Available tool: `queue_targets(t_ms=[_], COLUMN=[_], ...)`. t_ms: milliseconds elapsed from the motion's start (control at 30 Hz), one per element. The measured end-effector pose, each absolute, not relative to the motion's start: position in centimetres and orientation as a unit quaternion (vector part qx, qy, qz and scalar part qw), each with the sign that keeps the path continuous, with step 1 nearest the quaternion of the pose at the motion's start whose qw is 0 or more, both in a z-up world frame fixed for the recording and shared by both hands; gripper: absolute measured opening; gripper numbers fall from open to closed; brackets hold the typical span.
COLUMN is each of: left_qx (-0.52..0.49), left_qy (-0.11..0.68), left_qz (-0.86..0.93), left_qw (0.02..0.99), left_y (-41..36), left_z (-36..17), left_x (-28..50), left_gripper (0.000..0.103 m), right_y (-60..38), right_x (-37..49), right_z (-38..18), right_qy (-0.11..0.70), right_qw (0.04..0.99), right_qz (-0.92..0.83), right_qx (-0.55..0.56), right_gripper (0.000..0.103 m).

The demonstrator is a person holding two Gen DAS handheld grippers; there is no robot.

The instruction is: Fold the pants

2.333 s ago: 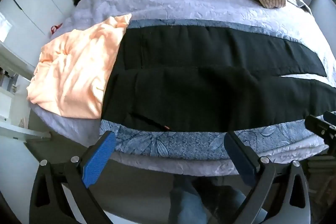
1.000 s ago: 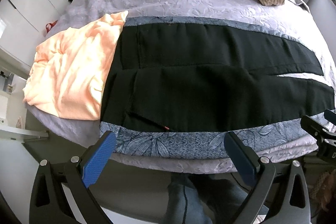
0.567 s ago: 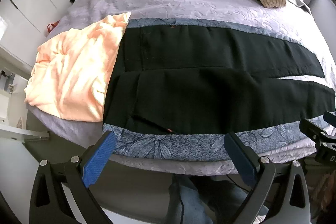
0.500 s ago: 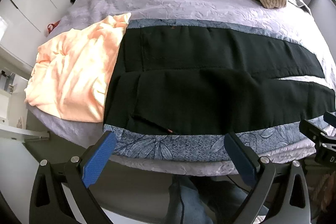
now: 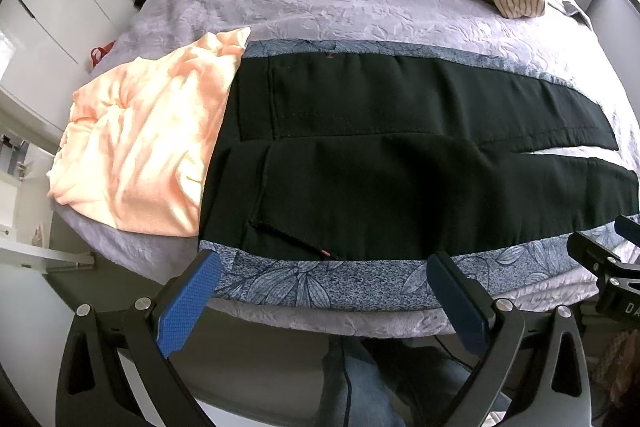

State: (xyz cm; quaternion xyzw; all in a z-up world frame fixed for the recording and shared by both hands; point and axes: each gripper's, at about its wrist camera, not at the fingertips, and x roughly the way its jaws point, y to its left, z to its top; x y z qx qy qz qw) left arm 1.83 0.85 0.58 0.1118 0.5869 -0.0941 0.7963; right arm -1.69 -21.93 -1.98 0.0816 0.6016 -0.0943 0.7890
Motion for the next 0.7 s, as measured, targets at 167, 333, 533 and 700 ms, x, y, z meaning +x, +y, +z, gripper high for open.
queue_targets(t_ms=[167, 333, 533, 700], left_qx=[0.111, 0.112, 0.112, 0.116], left_qy=[0.586, 0.589, 0.588, 0.593], left_qz=[-0.090, -0.090, -0.083, -0.082], left_qw=[0.797, 0.795, 0.796, 0.793], left_y=[1.05, 0.92, 1.06, 1.00], left_z=[0.63, 0.50, 0.40, 0.07], left_x=[1.91, 1.87, 1.76, 1.57], left_gripper=[0.103, 0.103, 0.103, 0.103], right_y=[-21.74, -21.79, -21.99, -22.25], right_x=[-1.70, -1.75, -1.93, -2.04], right_z=[-2.10, -2.15, -2.35, -2.79], right_qy=[0.605, 0.605, 0.607, 0.609], right_qw=[0.787, 0.787, 0.785, 0.783], right_qz=[-0.092, -0.091, -0.091, -0.091], right_qx=[0.082, 0.083, 0.085, 0.092], right_gripper=[0.103, 0.103, 0.103, 0.103])
